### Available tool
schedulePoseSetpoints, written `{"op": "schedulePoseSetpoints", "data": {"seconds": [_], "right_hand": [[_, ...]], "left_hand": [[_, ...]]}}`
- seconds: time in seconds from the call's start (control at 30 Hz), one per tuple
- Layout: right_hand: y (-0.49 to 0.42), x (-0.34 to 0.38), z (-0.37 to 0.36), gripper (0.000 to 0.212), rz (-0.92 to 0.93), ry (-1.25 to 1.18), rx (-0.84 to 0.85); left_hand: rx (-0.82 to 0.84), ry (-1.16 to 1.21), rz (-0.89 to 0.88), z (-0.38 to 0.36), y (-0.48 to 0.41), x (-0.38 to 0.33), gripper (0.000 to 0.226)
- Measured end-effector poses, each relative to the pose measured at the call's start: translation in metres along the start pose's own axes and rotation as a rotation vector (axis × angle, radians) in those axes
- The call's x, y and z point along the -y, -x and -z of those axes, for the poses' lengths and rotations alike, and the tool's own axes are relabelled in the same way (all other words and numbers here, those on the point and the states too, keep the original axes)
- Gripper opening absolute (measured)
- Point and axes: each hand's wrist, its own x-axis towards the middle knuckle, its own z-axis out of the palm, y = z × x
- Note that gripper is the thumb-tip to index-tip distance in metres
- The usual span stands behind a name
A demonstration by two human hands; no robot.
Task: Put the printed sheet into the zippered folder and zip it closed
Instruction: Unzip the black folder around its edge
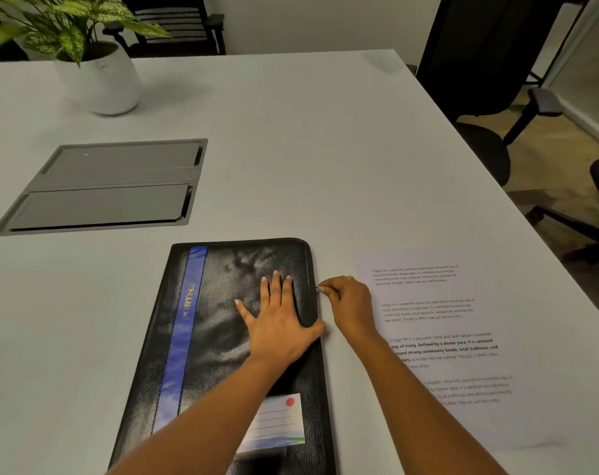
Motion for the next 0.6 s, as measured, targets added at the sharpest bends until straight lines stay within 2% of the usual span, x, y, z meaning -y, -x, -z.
{"op": "schedulePoseSetpoints", "data": {"seconds": [0.17, 0.6], "right_hand": [[0.005, -0.005, 0.003, 0.021, 0.066, 0.04, 0.052], [0.018, -0.013, 0.001, 0.018, 0.142, 0.045, 0.026]], "left_hand": [[0.007, -0.019, -0.019, -0.009, 0.002, -0.001, 0.088], [-0.008, -0.104, -0.062, -0.013, 0.003, 0.001, 0.08]]}}
